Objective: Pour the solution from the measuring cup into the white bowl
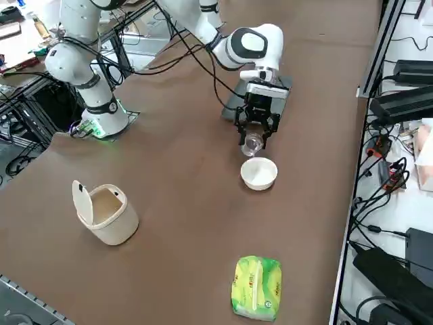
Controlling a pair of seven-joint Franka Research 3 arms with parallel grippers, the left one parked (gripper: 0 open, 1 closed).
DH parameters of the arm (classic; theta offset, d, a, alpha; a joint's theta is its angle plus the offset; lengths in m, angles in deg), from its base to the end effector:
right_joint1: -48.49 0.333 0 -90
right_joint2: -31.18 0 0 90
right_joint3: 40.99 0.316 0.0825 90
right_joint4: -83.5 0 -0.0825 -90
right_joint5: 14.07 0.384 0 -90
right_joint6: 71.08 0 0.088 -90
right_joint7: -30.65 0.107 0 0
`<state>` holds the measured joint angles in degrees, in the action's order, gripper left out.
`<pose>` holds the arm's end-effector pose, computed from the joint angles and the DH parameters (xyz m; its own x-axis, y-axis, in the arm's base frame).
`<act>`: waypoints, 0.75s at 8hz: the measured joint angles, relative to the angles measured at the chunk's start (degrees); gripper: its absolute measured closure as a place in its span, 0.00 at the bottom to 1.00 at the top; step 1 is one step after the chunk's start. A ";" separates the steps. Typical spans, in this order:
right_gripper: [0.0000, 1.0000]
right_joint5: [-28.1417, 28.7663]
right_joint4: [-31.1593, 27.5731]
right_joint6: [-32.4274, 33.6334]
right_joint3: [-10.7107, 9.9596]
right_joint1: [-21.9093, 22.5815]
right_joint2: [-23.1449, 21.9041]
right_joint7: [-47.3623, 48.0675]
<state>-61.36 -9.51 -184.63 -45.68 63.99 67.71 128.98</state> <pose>0.6674 0.0871 0.2489 0.4663 -0.6006 0.6495 -0.8827 -0.3651 0.2961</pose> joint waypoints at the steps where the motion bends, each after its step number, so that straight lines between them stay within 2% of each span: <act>1: 0.26 3.53 1.39 0.00 -0.03 -0.46 -0.02 -4.18; 6: 0.26 15.35 3.61 0.02 -0.24 -3.61 -0.02 -20.83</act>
<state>-46.02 -5.90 -184.61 -45.93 60.38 67.68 108.15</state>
